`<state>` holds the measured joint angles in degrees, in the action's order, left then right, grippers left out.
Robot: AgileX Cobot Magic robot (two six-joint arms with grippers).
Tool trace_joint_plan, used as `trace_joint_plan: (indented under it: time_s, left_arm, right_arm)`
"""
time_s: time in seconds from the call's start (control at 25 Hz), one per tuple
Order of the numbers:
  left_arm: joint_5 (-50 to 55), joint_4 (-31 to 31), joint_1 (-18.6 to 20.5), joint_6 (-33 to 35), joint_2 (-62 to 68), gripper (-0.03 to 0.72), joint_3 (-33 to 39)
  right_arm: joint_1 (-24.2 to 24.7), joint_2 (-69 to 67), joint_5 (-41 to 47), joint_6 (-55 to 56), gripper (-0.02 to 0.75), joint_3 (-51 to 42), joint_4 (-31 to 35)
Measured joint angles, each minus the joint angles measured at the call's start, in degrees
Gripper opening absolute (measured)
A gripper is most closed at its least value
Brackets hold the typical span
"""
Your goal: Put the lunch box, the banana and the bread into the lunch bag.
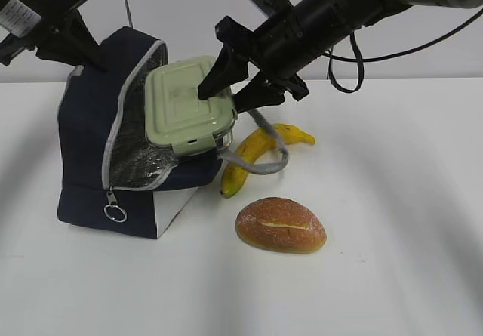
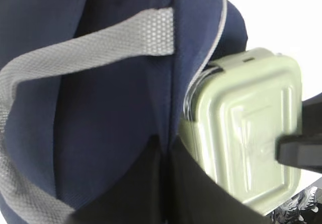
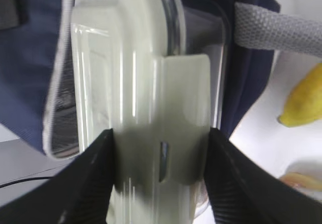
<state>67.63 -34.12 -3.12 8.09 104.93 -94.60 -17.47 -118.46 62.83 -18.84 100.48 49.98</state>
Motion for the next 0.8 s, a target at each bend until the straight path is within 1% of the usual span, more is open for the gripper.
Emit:
trace_joint_plan:
  time_s: [0.12,0.24,0.48,0.56,0.8]
  left_arm:
    - [0.11,0.0,-0.04,0.0,0.0,-0.003,0.0]
    - [0.11,0.0,-0.07,0.0,0.0,-0.003,0.0]
    - [0.06,0.18,-0.07,0.0,0.0,-0.003,0.0]
    - [0.06,0.18,-0.07,0.0,0.0,-0.003,0.0]
    - [0.06,0.18,-0.07,0.0,0.0,-0.003,0.0]
  right_arm:
    - [-0.53,0.0,-1.89,0.7,0.389,1.19,-1.09]
    - [-2.42,-0.21,-4.37,2.21,0.389,3.49,-3.27]
    - [-7.16,-5.22,-4.38,10.18,0.389,11.33,-12.78]
    - [-8.43,-7.52,-4.15,12.71,0.389,14.15,-15.07]
    - [-10.69,-13.87,-4.02,19.76,0.389,21.79,-16.43]
